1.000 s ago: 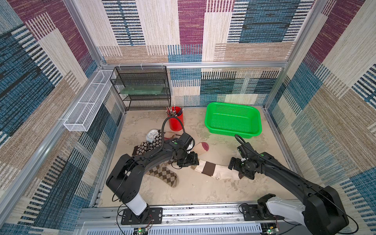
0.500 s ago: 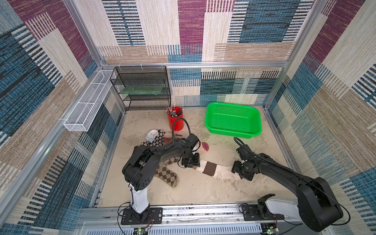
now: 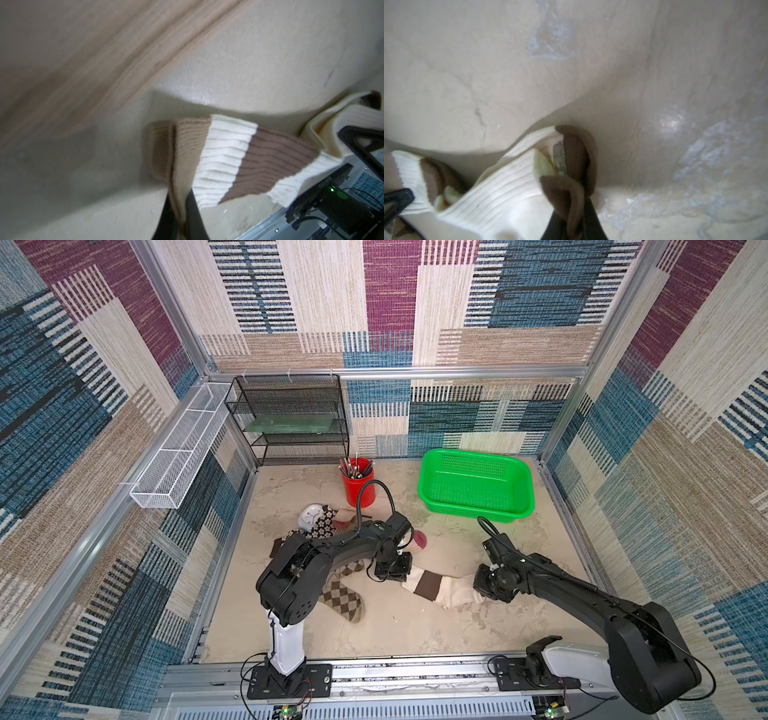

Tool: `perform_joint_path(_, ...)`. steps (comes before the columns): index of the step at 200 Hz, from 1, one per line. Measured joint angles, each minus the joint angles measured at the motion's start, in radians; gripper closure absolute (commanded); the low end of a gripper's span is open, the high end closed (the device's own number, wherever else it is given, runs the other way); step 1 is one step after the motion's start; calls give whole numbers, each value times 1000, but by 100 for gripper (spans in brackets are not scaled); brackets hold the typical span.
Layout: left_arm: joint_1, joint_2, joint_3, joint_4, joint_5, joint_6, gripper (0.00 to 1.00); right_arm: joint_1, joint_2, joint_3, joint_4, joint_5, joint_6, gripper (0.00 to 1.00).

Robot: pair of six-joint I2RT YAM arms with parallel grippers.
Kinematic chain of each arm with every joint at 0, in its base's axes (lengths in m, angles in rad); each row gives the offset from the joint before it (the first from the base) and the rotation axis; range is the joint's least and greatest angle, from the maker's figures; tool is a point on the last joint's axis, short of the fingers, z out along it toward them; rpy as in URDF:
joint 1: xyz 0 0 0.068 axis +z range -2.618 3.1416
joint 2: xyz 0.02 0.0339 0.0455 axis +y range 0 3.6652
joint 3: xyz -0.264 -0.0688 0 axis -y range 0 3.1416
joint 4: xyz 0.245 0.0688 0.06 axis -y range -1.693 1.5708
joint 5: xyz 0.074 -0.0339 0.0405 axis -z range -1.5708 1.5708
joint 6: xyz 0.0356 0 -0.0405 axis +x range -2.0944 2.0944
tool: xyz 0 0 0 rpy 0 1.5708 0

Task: Place the socks together as a pair
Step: Pick up a pair of socks from the center of the board.

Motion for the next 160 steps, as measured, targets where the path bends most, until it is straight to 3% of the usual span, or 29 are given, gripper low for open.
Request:
perform_joint_path(12,0,-27,29,-18,0,5,100,-2,-19,34,-14,-15,0,100)
perform_joint_path(94,0,-69,410,-160,1,24,100,-82,-102,359,-188,-49,-42,100)
perform_joint_path(129,8,45,693,-214,6,26,100,-187,-87,510,-204,-56,-114,100)
perform_joint_path(160,19,264,1056,-291,3,37,100,-328,13,621,-194,-60,-191,100)
